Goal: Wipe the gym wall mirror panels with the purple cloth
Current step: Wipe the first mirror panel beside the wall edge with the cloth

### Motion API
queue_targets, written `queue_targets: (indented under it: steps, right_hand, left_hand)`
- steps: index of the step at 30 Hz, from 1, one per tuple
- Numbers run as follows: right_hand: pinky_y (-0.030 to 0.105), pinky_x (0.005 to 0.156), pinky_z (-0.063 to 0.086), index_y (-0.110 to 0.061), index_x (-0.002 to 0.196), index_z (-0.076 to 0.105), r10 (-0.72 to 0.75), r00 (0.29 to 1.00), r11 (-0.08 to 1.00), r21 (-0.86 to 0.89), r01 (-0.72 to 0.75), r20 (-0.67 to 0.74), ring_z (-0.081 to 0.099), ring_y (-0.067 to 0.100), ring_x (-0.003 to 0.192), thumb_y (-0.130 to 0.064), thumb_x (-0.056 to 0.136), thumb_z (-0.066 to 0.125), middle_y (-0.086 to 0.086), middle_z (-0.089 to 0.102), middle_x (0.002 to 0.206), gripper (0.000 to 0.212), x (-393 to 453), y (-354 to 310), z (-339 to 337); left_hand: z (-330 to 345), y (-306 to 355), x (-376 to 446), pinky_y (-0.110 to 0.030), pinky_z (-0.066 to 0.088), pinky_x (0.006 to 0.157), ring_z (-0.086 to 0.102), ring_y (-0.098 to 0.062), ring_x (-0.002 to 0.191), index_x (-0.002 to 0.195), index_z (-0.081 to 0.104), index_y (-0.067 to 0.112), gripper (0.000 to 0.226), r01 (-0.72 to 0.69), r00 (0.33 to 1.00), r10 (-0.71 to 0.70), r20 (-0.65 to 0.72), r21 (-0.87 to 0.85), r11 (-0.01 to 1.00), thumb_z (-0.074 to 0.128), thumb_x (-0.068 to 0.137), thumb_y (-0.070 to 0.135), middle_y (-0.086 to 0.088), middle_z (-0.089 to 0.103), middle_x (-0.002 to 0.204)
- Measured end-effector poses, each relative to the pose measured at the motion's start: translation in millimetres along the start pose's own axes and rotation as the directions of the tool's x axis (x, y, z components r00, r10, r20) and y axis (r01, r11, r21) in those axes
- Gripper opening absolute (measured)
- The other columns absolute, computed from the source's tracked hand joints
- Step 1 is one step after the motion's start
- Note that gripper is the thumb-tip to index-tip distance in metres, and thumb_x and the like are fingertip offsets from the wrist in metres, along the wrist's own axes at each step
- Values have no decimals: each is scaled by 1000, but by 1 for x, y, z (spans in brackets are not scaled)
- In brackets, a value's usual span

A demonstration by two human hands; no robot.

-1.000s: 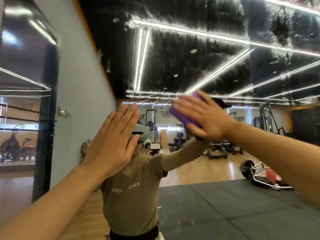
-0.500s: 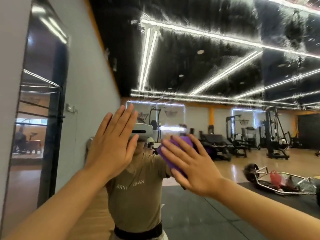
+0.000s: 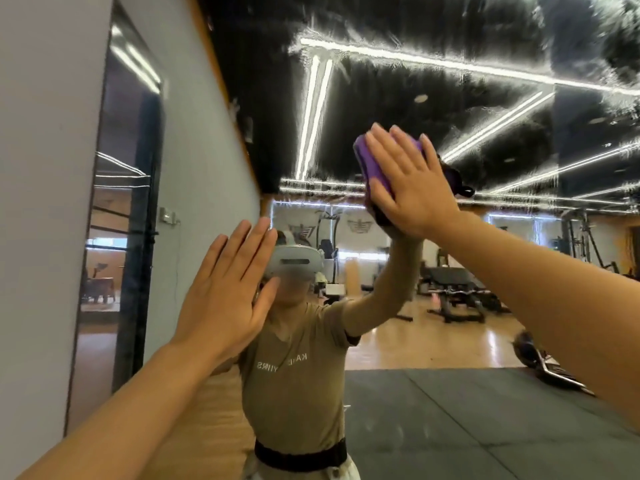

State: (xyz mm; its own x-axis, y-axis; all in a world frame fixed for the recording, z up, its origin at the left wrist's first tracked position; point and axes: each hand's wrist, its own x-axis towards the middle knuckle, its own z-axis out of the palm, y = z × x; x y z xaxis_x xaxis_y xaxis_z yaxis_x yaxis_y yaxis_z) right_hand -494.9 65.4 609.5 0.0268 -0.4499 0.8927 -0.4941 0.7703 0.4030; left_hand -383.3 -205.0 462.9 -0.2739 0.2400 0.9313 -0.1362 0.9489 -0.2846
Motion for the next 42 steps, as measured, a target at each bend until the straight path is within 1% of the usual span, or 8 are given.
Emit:
queue_targets:
  steps: [4,9,19,22,26,31,35,42]
  right_hand:
    - [42,127,0,-18,162,16,180,977,981,101,-168,-117,7,22,156,-43,104,25,2,14,169,64,-5,-41,12]
    - [47,127,7,-17,161,22,-220,975,976,-10,220,-24,12,24,156,-43,104,30,3,17,168,63,-95,-92,32]
    - [45,126,-6,-26,161,17,-778,584,594,-34,804,232,3,17,157,-45,104,29,-6,11,168,61,-110,-75,29]
    - [45,126,-2,-26,159,18,-687,706,714,-26,700,171,11,18,155,-46,102,31,-3,21,165,62,-66,-66,22]
    - [44,126,0,-23,161,18,-243,969,969,-39,244,44,13,22,156,-48,103,25,1,20,167,64,-3,-62,9]
    - [44,126,-1,-20,162,19,70,993,997,50,-66,-97,10,22,156,-46,104,24,0,17,169,64,11,-91,21]
    - [52,125,10,-22,161,20,-159,984,987,14,160,-80,14,25,156,-44,103,28,1,19,168,62,-49,-133,35]
    - [48,126,-1,-25,162,20,-611,784,784,-56,619,109,9,21,156,-46,104,33,-5,15,168,63,-146,-172,49]
  left_hand:
    - [-2,-5,-6,-36,-3,126,4,-19,156,161,15,13,69,10,1000,-10,5,0,1000,27,103,47,-5,9,169]
    - [-5,-19,-20,-38,0,126,3,-19,156,162,12,14,70,38,999,-38,26,-7,999,26,103,48,-4,7,170]
    - [-10,-41,-40,-34,-4,125,1,-19,156,162,13,13,71,54,997,-54,52,0,999,26,103,50,-5,6,170]
    - [-9,-41,-41,-35,-2,126,3,-19,156,162,13,12,70,50,998,-49,50,-7,999,20,104,53,-6,7,170]
    - [-9,-42,-42,-35,-2,125,3,-20,156,162,12,13,71,47,997,-47,57,-8,999,15,105,55,-5,6,170]
    - [-10,-45,-52,-37,0,125,3,-20,156,162,10,13,71,74,996,-73,58,-15,997,18,104,54,-5,5,170]
    - [-11,-51,-63,-35,-1,125,3,-20,156,162,10,13,72,82,995,-82,56,1,997,29,103,50,-5,5,170]
    - [-15,-57,-69,-33,-3,125,3,-19,156,162,12,13,72,75,993,-75,89,4,997,31,102,48,-6,7,170]
